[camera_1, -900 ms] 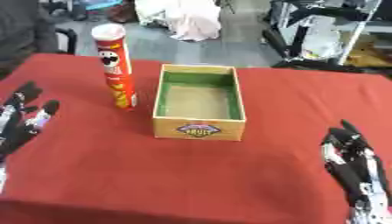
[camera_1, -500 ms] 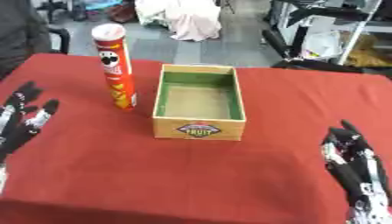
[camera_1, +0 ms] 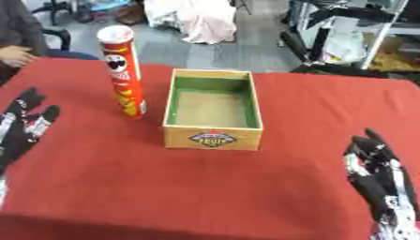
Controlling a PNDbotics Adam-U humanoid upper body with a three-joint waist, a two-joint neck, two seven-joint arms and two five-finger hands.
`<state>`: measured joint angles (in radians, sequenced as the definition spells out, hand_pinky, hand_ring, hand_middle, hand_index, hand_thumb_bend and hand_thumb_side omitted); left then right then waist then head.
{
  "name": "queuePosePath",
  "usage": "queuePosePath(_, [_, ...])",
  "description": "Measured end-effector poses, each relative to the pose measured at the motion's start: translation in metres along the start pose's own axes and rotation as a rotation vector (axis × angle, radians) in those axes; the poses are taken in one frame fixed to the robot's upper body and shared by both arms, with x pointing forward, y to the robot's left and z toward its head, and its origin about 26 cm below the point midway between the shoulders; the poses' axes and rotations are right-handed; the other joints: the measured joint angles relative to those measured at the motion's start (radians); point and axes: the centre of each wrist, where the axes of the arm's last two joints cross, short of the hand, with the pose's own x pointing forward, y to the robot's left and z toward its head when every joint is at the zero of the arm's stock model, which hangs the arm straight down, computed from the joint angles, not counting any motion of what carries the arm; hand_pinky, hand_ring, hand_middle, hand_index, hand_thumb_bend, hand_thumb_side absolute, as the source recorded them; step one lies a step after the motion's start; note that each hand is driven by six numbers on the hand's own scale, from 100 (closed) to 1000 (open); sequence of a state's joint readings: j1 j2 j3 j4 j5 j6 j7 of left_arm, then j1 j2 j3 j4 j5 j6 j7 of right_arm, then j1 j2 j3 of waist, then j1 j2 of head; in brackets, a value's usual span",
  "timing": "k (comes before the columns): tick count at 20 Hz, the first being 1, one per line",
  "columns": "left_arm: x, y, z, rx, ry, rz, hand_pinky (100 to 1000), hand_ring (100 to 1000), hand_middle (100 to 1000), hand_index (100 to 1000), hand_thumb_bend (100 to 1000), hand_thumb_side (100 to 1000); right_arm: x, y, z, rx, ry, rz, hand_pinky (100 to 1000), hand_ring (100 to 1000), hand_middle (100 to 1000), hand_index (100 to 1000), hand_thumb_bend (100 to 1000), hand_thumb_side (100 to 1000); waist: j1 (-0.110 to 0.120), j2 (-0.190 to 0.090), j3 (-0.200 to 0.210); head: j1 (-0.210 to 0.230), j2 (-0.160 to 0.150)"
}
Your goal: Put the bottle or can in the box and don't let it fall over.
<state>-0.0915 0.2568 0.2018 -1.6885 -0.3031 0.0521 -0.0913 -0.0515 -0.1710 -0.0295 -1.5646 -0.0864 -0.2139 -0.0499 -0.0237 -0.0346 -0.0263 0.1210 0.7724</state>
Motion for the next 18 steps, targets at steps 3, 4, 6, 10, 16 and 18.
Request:
queuePosePath(3, [0.002,0.001,-0.017,0.016,-0.011,0.017,902,956,866,1000,725,838,0.000,0.000,0.000,0.002,0.000,0.000,941,879,962,701,100,265,-0.002,0.000,-0.009,0.001,0.000])
queuePosePath(4, [0.002,0.000,-0.022,0.018,-0.011,0.024,902,956,866,1000,719,834,0.000,0.001,0.000,0.003,0.000,0.000,941,879,962,701,100,265,-0.002,0.000,-0.012,0.001,0.000])
queuePosePath(6, [0.003,-0.002,-0.035,0.015,-0.014,0.028,900,953,864,1000,740,841,0.000,0.002,0.000,0.009,0.002,-0.001,941,879,962,701,100,266,-0.002,0.000,-0.020,0.005,0.000])
queuePosePath(10, [0.008,-0.006,-0.061,-0.006,-0.009,0.039,898,950,862,1000,730,825,0.000,0.003,0.000,0.021,0.004,-0.003,941,880,962,701,100,267,-0.002,0.004,-0.038,0.012,0.000])
queuePosePath(16, [0.007,-0.012,-0.093,-0.025,0.018,0.057,901,951,861,1000,663,826,0.000,0.007,-0.001,0.040,0.003,-0.008,942,880,963,701,100,269,-0.003,0.012,-0.067,0.018,0.000])
queuePosePath(18, [0.005,-0.015,-0.101,-0.023,0.031,0.071,901,950,860,1000,642,817,0.001,0.008,-0.002,0.047,-0.001,-0.013,942,879,963,701,100,270,-0.004,0.013,-0.074,0.018,0.000])
